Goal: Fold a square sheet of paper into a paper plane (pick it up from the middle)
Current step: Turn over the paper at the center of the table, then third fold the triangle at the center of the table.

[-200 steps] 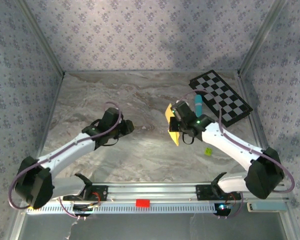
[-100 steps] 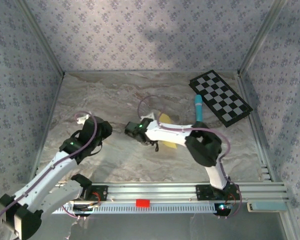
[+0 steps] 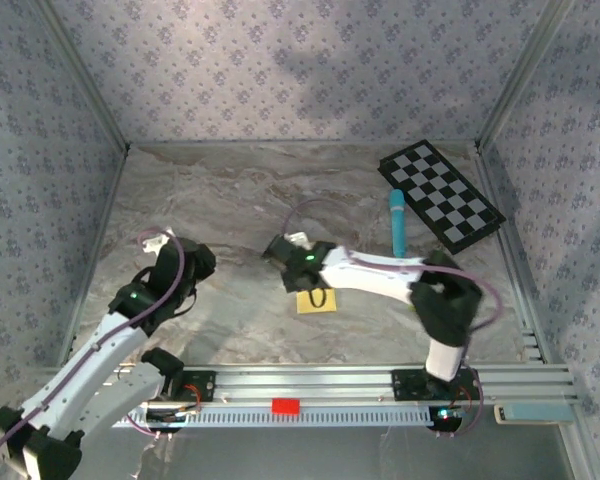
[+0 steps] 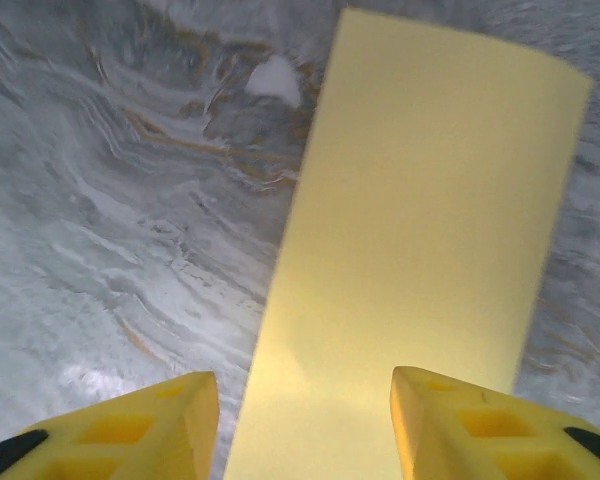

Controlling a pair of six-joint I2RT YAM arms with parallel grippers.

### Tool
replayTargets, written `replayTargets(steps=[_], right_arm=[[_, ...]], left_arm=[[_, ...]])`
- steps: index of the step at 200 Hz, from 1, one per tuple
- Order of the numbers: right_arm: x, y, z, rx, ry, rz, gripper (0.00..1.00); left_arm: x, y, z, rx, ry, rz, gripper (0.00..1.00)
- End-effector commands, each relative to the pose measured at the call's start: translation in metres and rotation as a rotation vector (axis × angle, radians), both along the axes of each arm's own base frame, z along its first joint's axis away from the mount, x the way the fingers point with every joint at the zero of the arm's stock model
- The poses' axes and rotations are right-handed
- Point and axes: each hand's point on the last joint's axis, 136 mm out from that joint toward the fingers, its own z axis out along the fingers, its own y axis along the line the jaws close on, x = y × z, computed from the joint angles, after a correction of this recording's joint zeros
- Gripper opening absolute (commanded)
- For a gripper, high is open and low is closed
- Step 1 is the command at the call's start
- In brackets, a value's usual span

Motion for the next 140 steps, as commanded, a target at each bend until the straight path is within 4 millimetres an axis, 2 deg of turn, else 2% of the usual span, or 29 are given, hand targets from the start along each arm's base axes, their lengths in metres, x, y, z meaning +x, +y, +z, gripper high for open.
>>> replayTargets(steps=[1,11,30,45,57,98,140], right_arm=[[0.001,0.000,0.016,0.330,0.059,-0.003,0.43],[0.003,-0.012,0.012,0.451,0.110,-0.025,0.36],[0.002,-0.036,-0.006,0.595,0.189,-0.089,0.19],[0.001,-0.051,-0.021,0.641,0.229,-0.135,0.13],[0.000,-0.052,-0.025,0.701,0.258,-0.134,0.09],[-0.005,-0.052,-0.038,0.755,0.300,-0.155,0.08],[-0.011,-0.058,-0.051,0.746,0.324,-0.185,0.07]], left_arm=[[0.013,-0.037,0.000,-0.055,-0.003,-0.169,0.42],[0.018,-0.055,-0.005,-0.086,0.020,-0.236,0.41],[0.024,-0.089,-0.017,-0.143,0.089,-0.362,0.40],[0.028,-0.115,-0.027,-0.205,0.143,-0.452,0.38],[0.028,-0.132,-0.034,-0.253,0.184,-0.507,0.38],[0.025,-0.169,-0.052,-0.313,0.278,-0.613,0.38],[0.025,-0.185,-0.060,-0.327,0.328,-0.654,0.37]])
